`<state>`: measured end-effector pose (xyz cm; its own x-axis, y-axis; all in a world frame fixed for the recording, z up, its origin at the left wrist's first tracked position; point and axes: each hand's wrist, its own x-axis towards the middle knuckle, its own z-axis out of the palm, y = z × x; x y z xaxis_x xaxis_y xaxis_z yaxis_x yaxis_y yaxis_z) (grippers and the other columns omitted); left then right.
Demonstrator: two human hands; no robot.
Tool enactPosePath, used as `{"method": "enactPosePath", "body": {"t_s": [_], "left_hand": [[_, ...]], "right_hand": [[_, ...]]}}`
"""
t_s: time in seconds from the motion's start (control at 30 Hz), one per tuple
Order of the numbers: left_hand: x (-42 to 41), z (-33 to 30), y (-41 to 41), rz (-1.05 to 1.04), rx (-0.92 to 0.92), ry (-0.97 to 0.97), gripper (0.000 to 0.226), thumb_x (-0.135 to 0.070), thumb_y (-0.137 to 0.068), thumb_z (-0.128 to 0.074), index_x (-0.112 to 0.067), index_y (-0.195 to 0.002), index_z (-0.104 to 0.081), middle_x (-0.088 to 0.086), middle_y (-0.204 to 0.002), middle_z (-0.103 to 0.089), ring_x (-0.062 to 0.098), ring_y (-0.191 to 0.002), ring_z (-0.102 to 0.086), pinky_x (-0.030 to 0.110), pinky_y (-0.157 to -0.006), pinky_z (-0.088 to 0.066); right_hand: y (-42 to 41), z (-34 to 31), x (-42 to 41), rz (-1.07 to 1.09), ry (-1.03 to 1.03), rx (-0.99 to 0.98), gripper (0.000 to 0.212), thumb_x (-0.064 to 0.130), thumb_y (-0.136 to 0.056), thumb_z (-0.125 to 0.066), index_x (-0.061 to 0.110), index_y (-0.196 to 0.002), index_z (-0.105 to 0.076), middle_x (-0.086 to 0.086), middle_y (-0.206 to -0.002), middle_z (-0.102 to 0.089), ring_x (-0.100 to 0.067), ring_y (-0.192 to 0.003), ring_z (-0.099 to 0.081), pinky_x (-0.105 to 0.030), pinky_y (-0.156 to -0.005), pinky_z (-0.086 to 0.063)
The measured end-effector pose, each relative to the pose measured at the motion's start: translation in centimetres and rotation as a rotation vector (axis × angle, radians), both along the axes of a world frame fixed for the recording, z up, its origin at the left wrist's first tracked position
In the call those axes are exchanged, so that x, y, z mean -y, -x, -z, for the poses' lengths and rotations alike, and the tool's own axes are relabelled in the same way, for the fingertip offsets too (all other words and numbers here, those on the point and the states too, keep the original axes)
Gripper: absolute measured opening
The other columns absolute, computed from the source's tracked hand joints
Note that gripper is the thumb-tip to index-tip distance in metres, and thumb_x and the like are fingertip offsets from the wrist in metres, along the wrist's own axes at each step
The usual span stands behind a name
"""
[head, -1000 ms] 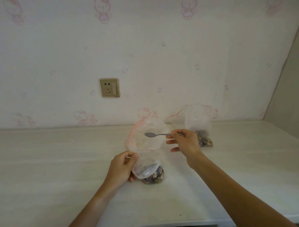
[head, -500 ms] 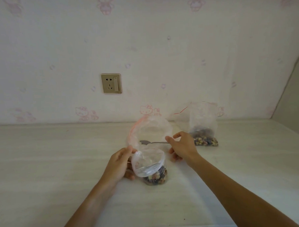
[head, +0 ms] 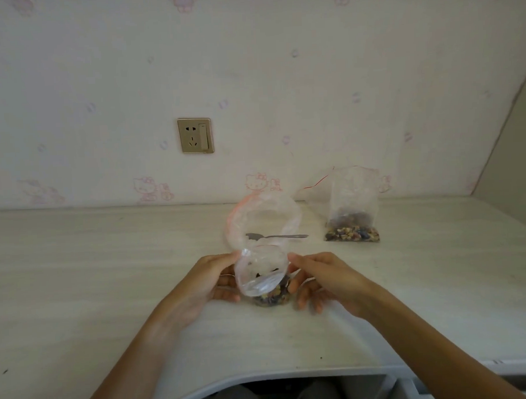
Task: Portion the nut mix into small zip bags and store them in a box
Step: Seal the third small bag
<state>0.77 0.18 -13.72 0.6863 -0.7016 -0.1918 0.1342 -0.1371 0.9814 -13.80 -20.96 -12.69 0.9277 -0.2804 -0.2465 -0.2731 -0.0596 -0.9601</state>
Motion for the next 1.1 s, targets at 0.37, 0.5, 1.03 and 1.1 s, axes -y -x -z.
{"method": "enactPosePath", "body": {"t_s": [0.37, 0.5, 1.03, 1.1], "left_hand": [[0.3, 0.9, 0.9, -0.159, 0.116, 0.046, 0.018, -0.021, -0.076, -0.09, -0.016, -0.092, -0.082, 0.024, -0.081, -0.07, 0.023, -0.068, -0.069, 0.028, -0.057, -0.057], [1.1, 1.8, 1.3, -0.352, 0.266, -0.002, 0.026, 0.002, -0.086, -0.077, -0.019, -0.071, -0.076, 0.003, -0.053, -0.044, 0.014, -0.043, -0.049, 0.03, -0.051, -0.056], [-2.2, 0.0, 1.7, 0.083, -0.211, 0.17, 0.049, -0.03, -0.084, -0.083, -0.012, -0.128, -0.073, 0.015, -0.121, -0.074, 0.026, -0.104, -0.073, 0.036, -0.08, -0.062], [-1.8, 0.2, 1.7, 0.028, -0.199, 0.192, 0.048, -0.027, -0.083, -0.087, -0.01, -0.126, -0.074, 0.015, -0.114, -0.075, 0.023, -0.095, -0.074, 0.033, -0.076, -0.063]], "right_hand": [[0.2, 1.6, -1.1, 0.035, -0.068, 0.204, 0.014, 0.017, -0.086, -0.082, 0.007, -0.085, -0.072, -0.021, -0.078, -0.073, -0.023, -0.054, -0.064, -0.025, -0.037, -0.042], [0.1, 2.3, -1.7, 0.233, 0.025, 0.244, 0.02, -0.002, -0.087, -0.07, 0.007, -0.077, -0.056, -0.023, -0.058, -0.063, -0.028, -0.042, -0.057, -0.029, -0.039, -0.046], [0.8, 1.0, -0.1, 0.04, -0.311, 0.247, 0.028, 0.033, -0.082, -0.079, 0.01, -0.097, -0.076, -0.017, -0.084, -0.068, -0.03, -0.068, -0.067, -0.032, -0.048, -0.052], [1.0, 0.8, 0.2, -0.001, -0.342, 0.237, 0.026, 0.029, -0.084, -0.077, 0.009, -0.101, -0.077, -0.016, -0.091, -0.069, -0.029, -0.075, -0.069, -0.033, -0.05, -0.053]]}}
